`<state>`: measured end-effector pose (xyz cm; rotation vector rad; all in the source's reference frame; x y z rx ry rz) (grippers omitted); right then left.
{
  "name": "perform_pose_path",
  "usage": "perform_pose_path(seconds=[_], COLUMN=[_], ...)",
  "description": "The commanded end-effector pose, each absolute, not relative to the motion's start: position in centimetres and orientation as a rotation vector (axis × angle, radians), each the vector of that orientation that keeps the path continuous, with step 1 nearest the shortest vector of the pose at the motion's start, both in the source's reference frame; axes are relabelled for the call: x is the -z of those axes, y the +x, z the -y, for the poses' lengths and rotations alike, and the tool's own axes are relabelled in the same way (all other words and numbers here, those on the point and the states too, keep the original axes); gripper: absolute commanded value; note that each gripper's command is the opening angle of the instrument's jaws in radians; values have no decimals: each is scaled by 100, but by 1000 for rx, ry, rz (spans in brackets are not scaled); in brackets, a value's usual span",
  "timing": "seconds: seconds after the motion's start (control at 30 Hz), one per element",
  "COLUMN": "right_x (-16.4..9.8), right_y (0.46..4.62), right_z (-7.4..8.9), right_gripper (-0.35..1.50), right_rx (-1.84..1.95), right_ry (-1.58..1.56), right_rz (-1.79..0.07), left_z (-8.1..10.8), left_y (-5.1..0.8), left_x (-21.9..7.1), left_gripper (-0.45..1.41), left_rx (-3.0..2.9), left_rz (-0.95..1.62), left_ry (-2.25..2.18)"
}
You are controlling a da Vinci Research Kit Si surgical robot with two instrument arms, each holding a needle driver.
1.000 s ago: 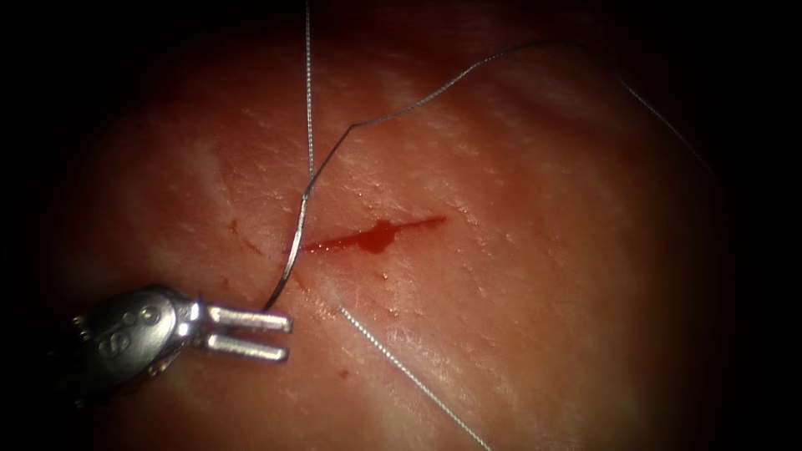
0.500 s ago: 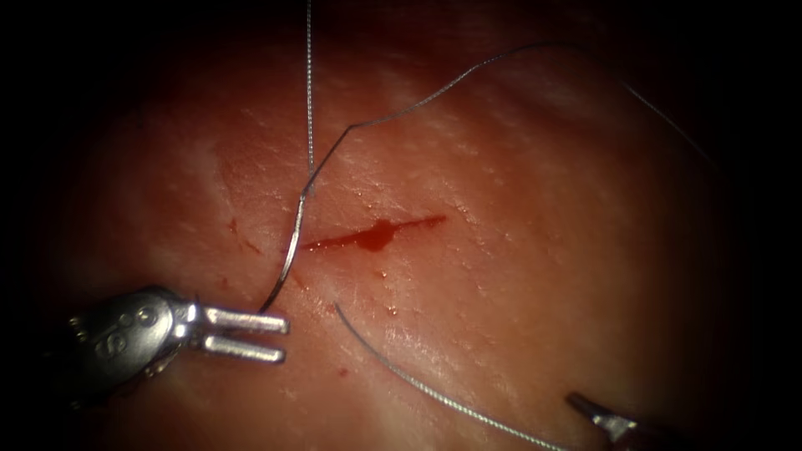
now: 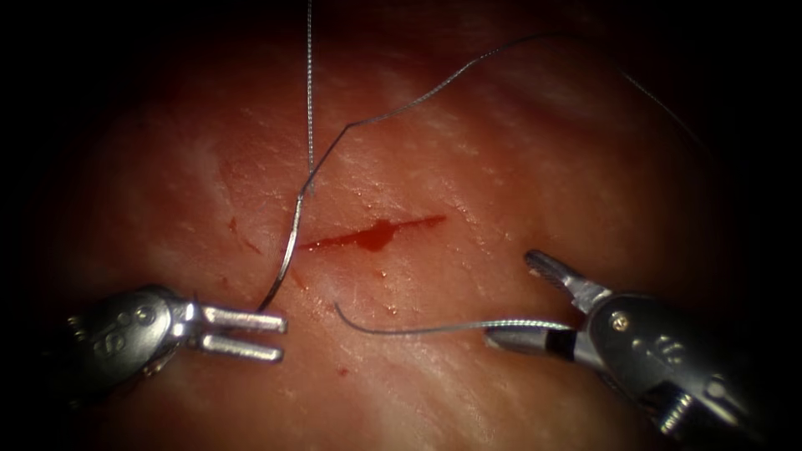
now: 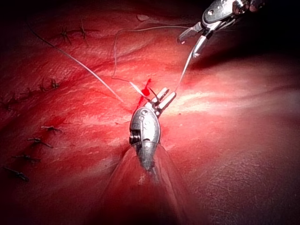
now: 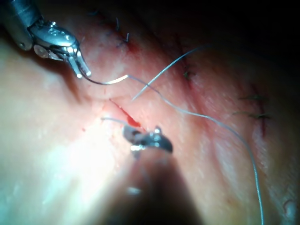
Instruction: Wound Closure
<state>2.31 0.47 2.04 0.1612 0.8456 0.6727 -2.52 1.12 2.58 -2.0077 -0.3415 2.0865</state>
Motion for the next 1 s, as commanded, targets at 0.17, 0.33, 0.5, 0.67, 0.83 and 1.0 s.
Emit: perform_pose_path(seconds=[0.17, 0.33, 0.5, 0.67, 0.83, 1.0], right_x=[-218, -234, -258, -274, -286, -295], right_y=[255, 283, 320, 335, 339, 345], right_z=[-52, -44, -21, -5, 5, 11], right_gripper=[147, 147, 147, 140, 128, 123], right_rx=[-632, -603, -514, -449, -421, -412], right_ry=[208, 213, 233, 272, 302, 317], right_rz=[-854, -804, -709, -627, -571, -541], left_z=[-113, -114, -114, -114, -114, -114], left_y=[-256, -257, -257, -256, -257, -257], left_x=[-265, -265, -265, -265, -265, -265], left_gripper=[-45, -45, -45, -45, -45, -45], left_rx=[-2086, -2085, -2085, -2085, -2085, -2085], left_rz=[342, 342, 342, 342, 342, 342], left_ry=[-2010, -2010, -2010, -2010, -2010, -2010])
